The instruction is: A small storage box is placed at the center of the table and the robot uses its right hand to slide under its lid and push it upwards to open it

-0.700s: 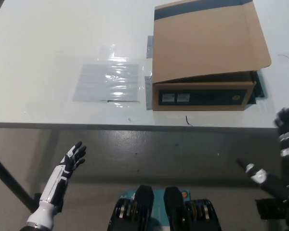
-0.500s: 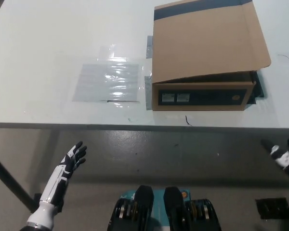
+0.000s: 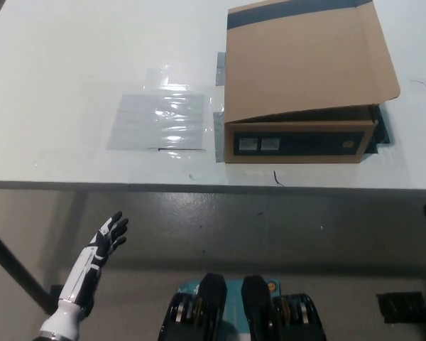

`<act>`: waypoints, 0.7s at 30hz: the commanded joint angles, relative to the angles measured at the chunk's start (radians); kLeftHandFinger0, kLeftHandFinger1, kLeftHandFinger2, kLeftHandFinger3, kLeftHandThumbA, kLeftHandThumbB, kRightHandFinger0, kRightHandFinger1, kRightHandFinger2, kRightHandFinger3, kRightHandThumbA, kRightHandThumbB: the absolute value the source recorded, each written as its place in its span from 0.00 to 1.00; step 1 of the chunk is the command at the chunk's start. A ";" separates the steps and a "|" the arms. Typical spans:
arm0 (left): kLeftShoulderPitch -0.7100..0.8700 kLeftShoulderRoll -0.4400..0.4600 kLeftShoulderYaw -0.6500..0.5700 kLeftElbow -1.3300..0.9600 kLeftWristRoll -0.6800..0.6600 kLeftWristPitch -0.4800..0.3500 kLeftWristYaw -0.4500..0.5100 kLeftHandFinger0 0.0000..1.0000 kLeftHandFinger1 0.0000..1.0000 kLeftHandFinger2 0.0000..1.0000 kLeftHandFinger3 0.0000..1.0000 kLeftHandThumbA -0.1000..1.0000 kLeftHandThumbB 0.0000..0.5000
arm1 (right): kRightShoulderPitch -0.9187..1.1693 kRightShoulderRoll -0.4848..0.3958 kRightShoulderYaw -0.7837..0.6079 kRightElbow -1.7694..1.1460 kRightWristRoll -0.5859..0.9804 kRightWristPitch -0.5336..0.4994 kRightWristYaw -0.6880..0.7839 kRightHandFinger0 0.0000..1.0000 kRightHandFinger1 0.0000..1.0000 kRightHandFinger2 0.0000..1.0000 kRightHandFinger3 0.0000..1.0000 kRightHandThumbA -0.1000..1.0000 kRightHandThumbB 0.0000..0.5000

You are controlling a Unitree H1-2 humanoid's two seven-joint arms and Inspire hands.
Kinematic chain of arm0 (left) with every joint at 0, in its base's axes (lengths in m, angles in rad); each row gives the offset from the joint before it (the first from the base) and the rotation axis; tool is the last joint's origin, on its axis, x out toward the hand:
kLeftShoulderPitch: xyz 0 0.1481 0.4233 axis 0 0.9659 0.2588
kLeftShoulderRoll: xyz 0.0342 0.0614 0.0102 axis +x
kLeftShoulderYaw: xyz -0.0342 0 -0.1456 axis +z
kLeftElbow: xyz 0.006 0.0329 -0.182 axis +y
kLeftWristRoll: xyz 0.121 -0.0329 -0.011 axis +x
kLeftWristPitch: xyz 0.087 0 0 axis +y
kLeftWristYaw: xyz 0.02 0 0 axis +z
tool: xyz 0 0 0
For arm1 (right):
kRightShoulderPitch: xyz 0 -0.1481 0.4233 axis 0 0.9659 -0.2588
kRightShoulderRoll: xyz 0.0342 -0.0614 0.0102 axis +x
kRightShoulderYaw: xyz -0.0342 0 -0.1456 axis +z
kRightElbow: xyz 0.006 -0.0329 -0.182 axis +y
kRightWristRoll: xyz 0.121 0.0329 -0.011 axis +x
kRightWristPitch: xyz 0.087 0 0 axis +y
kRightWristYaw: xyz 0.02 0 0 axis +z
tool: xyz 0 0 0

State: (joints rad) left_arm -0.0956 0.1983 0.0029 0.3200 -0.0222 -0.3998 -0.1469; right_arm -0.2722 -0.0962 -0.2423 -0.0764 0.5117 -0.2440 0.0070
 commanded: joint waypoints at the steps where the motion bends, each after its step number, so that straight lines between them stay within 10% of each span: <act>1: -0.006 0.007 -0.008 -0.024 0.008 -0.049 -0.008 1.00 1.00 1.00 1.00 1.00 1.00 | -0.091 -0.011 -0.038 0.066 0.164 0.050 0.043 1.00 1.00 1.00 1.00 1.00 0.43; 6: -0.001 0.005 -0.014 -0.033 0.011 -0.033 -0.011 1.00 1.00 1.00 1.00 1.00 1.00 | -0.149 -0.005 -0.062 0.145 0.196 0.074 0.050 1.00 1.00 1.00 1.00 1.00 0.57; 21: -0.025 0.011 -0.019 -0.032 0.020 -0.032 -0.011 1.00 1.00 1.00 1.00 1.00 1.00 | -0.255 0.041 -0.102 0.238 0.267 0.141 0.033 1.00 1.00 1.00 1.00 1.00 0.57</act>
State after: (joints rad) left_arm -0.1003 0.1975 -0.0100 0.3136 -0.0097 -0.4040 -0.1492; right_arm -0.4694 -0.0698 -0.3246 0.1593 0.7080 -0.1388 0.0253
